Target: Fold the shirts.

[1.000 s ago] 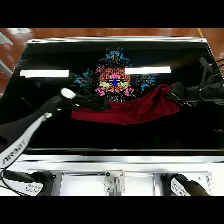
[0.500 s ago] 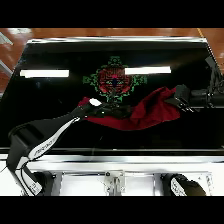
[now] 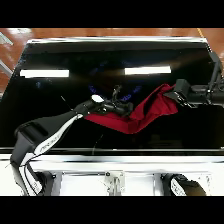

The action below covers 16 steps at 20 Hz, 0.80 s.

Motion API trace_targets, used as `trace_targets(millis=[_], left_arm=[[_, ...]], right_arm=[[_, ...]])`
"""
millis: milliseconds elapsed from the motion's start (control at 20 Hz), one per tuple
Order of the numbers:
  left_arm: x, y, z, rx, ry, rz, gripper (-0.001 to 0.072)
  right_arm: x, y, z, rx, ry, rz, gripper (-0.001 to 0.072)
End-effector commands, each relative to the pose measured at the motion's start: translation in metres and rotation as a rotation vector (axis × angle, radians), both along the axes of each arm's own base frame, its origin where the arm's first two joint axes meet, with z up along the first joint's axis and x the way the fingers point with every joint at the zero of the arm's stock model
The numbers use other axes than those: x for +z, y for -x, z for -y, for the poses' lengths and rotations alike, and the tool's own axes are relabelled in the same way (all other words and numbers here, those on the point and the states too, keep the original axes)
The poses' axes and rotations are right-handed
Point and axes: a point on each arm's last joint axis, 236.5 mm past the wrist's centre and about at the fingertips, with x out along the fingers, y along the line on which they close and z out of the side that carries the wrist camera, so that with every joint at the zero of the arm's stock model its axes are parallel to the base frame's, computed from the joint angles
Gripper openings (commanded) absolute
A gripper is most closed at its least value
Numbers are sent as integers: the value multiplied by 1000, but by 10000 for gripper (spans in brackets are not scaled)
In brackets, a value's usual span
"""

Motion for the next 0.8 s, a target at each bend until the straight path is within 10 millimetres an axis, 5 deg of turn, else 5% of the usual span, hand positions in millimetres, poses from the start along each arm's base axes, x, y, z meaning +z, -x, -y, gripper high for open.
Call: trace_targets(millis=[0,250,400,550,750], left_arm=[[39,-51,-54,72,-51,167,40],[60,-88,-202,119,-322,230,40],[87,-94,-274,181,-401,255,40],[119,-93,-302,230,-395,291,40],[133,-78,-291,189,-386,311,40]], right_arm=[[-2,-8,-33,75,0,42,61],[-29,-11,-128,261,-3,68,61],[-69,-30,-174,273,7,61,61],[-126,-44,-231,244,-35,7,61],[-178,-53,-295,100,-187,-74,77]])
